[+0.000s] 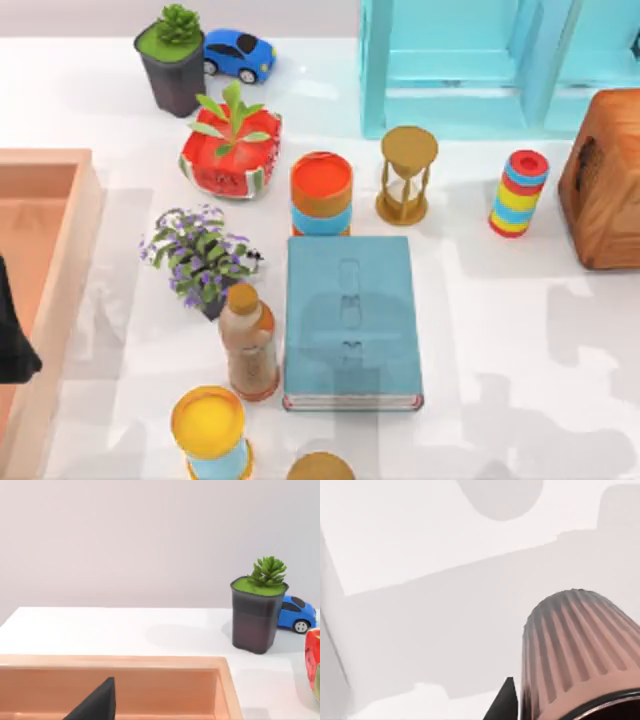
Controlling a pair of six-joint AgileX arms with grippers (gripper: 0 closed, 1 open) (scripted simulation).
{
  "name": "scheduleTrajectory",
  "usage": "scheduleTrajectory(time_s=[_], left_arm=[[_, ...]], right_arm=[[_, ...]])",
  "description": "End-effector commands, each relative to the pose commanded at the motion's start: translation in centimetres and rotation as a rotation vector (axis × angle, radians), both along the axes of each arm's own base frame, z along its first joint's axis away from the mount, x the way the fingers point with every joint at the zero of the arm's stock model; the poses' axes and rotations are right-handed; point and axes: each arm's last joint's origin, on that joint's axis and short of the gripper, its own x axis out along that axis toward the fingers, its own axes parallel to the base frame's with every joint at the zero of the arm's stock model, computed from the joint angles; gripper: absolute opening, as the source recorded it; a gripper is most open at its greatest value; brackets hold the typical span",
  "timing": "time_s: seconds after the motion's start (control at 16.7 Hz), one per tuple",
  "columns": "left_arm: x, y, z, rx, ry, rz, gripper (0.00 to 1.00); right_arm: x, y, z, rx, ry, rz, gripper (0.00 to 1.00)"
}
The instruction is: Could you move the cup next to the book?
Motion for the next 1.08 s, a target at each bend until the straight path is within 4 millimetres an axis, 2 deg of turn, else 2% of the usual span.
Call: scheduleTrajectory(time_s=[0.24,0.66,0.84,1.08], left_arm=[[0.0,0.0,0.0,0.000,0.000,0.000,1.00],[0.0,0.0,0.0,0.000,0.000,0.000,1.00],[0.0,0.0,0.0,0.000,0.000,0.000,1.00],[0.0,0.0,0.0,0.000,0.000,0.000,1.00]], right_arm=[[2.5,4.3,1.3,-0.012,0.003,-0.251,0.00],[5.8,11.7,2.6,-0.020,0.001,-0.801,0.00],[6.9,13.7,3.0,-0.005,-0.007,-1.049,0.00],[8.2,15.0,3.7,0.038,-0.020,-1.297,0.00]])
